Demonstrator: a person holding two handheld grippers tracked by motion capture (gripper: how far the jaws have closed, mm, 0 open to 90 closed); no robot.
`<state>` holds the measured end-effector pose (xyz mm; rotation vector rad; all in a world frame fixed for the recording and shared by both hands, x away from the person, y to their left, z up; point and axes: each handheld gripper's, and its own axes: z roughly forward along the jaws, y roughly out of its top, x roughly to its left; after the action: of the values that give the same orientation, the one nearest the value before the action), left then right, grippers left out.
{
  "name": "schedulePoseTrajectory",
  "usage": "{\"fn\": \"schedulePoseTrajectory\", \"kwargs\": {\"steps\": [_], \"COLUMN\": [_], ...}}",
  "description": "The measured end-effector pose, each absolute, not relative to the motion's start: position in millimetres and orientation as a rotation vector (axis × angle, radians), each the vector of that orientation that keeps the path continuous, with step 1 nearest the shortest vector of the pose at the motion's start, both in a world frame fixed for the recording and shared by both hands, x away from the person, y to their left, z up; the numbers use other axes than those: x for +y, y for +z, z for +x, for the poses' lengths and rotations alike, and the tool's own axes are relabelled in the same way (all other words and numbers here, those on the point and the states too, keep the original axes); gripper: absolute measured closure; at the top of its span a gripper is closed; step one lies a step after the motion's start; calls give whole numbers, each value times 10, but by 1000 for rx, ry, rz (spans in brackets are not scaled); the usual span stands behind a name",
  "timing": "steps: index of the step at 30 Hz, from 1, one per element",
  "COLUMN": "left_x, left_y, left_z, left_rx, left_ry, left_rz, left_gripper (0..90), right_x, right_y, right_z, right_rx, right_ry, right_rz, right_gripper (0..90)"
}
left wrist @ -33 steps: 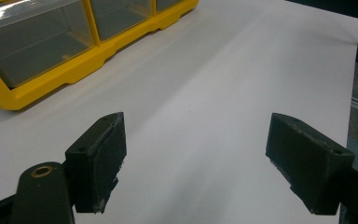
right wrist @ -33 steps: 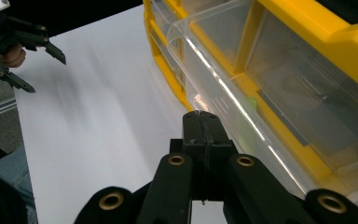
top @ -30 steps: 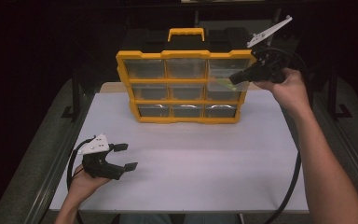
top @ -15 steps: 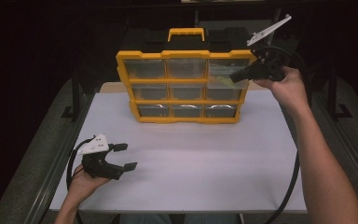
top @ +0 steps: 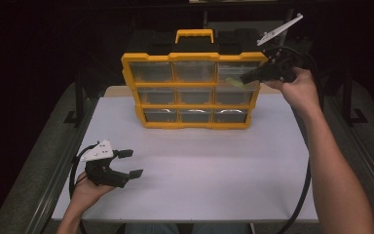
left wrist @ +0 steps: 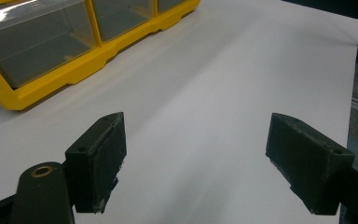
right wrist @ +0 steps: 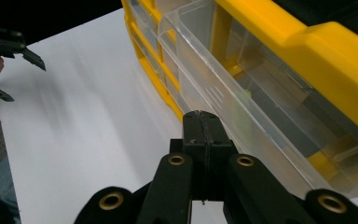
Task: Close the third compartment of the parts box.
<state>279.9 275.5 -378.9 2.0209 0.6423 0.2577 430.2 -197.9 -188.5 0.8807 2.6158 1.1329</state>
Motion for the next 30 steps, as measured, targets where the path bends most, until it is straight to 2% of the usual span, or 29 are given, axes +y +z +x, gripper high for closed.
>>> {"fn": "schedulePoseTrajectory", "kwargs": {"steps": [30], "left_x": [2751], "left_y": [-3787], "left_z": [2794], "left_rx": [644], "left_ry": [250], "left_rz": [2017], "left_gripper": [201], "right_x": [-1884], "right_y": [-1853], "right_z": [4378], "right_rx": [2646], "right_ry": [1072], "right_rz": [859], "right_gripper": [890]}}
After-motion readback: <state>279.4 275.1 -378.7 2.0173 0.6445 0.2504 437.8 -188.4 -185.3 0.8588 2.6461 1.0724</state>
